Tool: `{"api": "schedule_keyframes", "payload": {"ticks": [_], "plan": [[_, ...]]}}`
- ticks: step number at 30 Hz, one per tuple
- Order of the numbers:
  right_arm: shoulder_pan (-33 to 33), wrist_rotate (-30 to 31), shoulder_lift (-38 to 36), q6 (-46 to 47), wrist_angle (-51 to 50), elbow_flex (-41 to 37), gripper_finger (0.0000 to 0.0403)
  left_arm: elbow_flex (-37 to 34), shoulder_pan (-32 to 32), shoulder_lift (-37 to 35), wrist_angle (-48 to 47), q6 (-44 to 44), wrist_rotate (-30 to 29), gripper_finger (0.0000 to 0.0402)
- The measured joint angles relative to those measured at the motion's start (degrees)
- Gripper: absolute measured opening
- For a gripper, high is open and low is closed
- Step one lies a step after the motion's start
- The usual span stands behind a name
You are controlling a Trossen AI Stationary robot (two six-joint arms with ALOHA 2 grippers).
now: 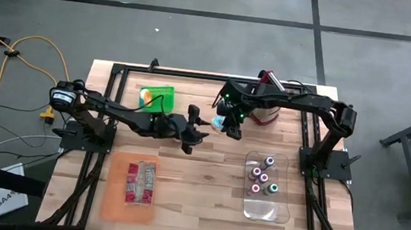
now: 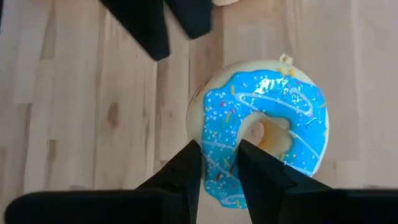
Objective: Pick & Place Food Item
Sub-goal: Put the light blue donut into the green basket
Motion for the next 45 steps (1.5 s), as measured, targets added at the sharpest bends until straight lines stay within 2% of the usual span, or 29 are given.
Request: {"api": "schedule_keyframes", "payload": {"ticks": [9, 32, 45], "plan": [[1.15, -1.84, 0.02, 1.41, 0.15, 0.0, 0.0091, 0.0, -1.94, 0.0, 1.18, 1.99, 0.04, 0.0195], [2.6, -8.4, 0.04, 4.4, 4.82, 0.0, 0.0091, 0.0, -1.99, -0.04, 1.21, 1.08, 2.03, 0.0195], [2.6, -10.01, 0.04, 4.4, 5.89, 0.0, 0.0091, 0.0, -1.99, -0.04, 1.21, 0.38, 2.1, 0.0195]]}}
